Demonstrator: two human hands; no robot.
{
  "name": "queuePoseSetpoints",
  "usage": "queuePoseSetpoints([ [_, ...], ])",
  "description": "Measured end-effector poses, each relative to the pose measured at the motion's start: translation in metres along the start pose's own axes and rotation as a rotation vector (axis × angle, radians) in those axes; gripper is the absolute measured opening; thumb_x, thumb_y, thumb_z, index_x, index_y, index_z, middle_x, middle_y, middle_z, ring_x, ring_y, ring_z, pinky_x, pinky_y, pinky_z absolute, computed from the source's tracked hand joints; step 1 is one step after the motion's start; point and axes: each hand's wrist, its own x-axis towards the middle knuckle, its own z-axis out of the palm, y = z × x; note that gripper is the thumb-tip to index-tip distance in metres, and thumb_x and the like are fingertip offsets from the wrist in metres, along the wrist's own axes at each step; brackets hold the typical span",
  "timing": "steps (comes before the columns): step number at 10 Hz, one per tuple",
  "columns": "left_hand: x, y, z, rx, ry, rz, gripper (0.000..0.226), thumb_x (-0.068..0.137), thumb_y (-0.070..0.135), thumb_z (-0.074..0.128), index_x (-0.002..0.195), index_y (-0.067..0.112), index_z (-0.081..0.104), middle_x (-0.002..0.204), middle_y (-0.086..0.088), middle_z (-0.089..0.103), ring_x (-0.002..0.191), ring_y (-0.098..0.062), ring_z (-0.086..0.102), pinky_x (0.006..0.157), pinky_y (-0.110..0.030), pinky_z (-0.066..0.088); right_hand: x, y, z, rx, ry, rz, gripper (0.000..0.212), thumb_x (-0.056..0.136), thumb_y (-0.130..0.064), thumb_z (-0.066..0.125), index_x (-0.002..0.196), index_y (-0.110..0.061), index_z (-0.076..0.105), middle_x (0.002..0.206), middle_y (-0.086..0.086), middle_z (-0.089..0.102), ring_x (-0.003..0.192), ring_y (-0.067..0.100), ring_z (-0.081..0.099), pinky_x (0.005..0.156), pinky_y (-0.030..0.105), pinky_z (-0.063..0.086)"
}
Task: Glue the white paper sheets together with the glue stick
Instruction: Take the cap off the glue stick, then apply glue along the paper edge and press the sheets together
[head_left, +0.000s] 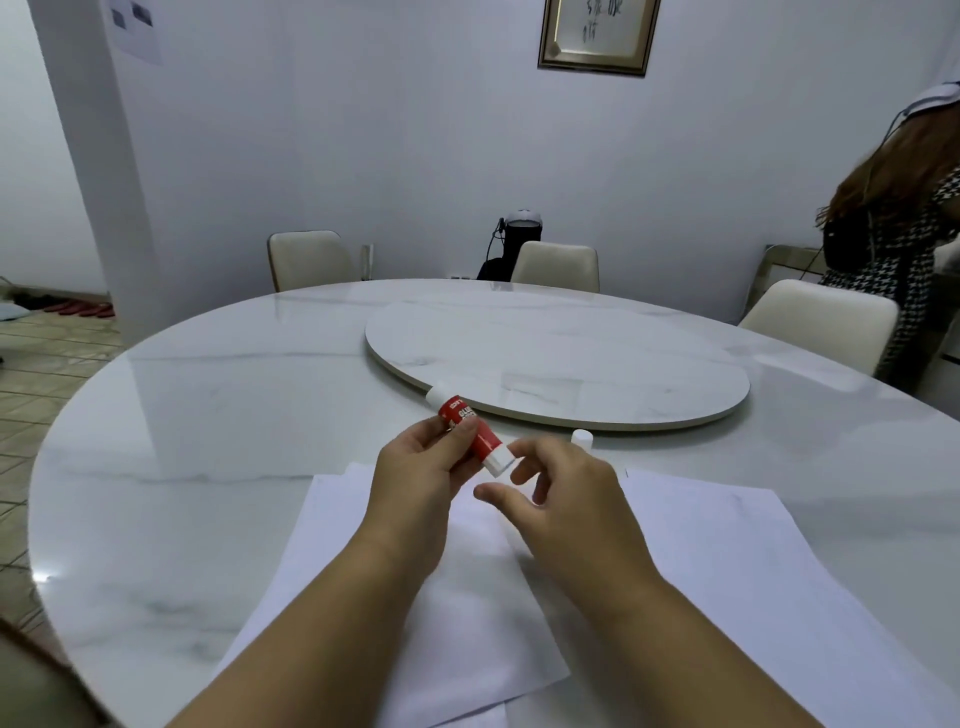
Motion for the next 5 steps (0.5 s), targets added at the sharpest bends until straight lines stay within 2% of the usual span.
queuePoseSetpoints([
  [1,-0.003,0.005,0.000,-0.025,-0.056,0.018,0.012,0.080,0.013,0.065,0.085,0.004,0.070,0.078,-0.008,0.074,0.076,-0.016,0.071,0.068,-0.022,0.056,-0.003,-0.007,0.006,-0.211,0.071,-0.124,0.020,0.090,-0.039,0.058,0.088,-0.019,0.061,0.079,-0.007,0.061,0.075,0.013,0.053,0.061,0.024,0.037],
  [2,-0.006,0.010,-0.001,-0.075,-0.172,0.034,0.015,0.071,0.019,0.068,0.077,0.007,0.074,0.079,-0.009,0.074,0.076,-0.018,0.070,0.068,-0.022,0.055,-0.004,-0.010,0.002,0.610,-0.131,0.257,0.036,0.095,-0.035,0.049,0.066,-0.014,0.057,0.053,-0.007,0.051,0.052,0.012,0.044,0.048,0.022,0.035],
  [3,-0.010,0.009,0.004,-0.073,-0.211,0.077,0.022,0.065,0.019,0.071,0.082,0.005,0.074,0.083,-0.010,0.074,0.081,-0.019,0.071,0.071,-0.021,0.054,-0.006,-0.014,0.000,1.457,-0.329,0.710,0.053,0.096,-0.039,0.037,0.053,-0.013,0.055,0.046,0.002,0.043,0.041,0.014,0.034,0.043,0.024,0.028],
  [4,-0.011,0.010,0.006,-0.030,-0.172,0.094,0.027,0.061,0.015,0.072,0.087,0.008,0.072,0.087,-0.011,0.075,0.086,-0.021,0.072,0.071,-0.021,0.055,-0.015,-0.007,0.005,0.646,-0.106,0.390,0.044,0.089,-0.058,0.045,0.065,-0.023,0.057,0.057,-0.006,0.051,0.049,0.010,0.041,0.050,0.025,0.032],
  [5,-0.011,0.014,0.004,-0.053,-0.183,0.075,0.028,0.063,0.016,0.071,0.090,0.006,0.071,0.087,-0.010,0.075,0.087,-0.021,0.072,0.071,-0.022,0.055,-0.011,0.003,0.004,0.043,0.040,-0.007,0.030,0.088,-0.053,0.049,0.074,-0.027,0.046,0.061,-0.008,0.048,0.053,0.008,0.042,0.049,0.022,0.032],
])
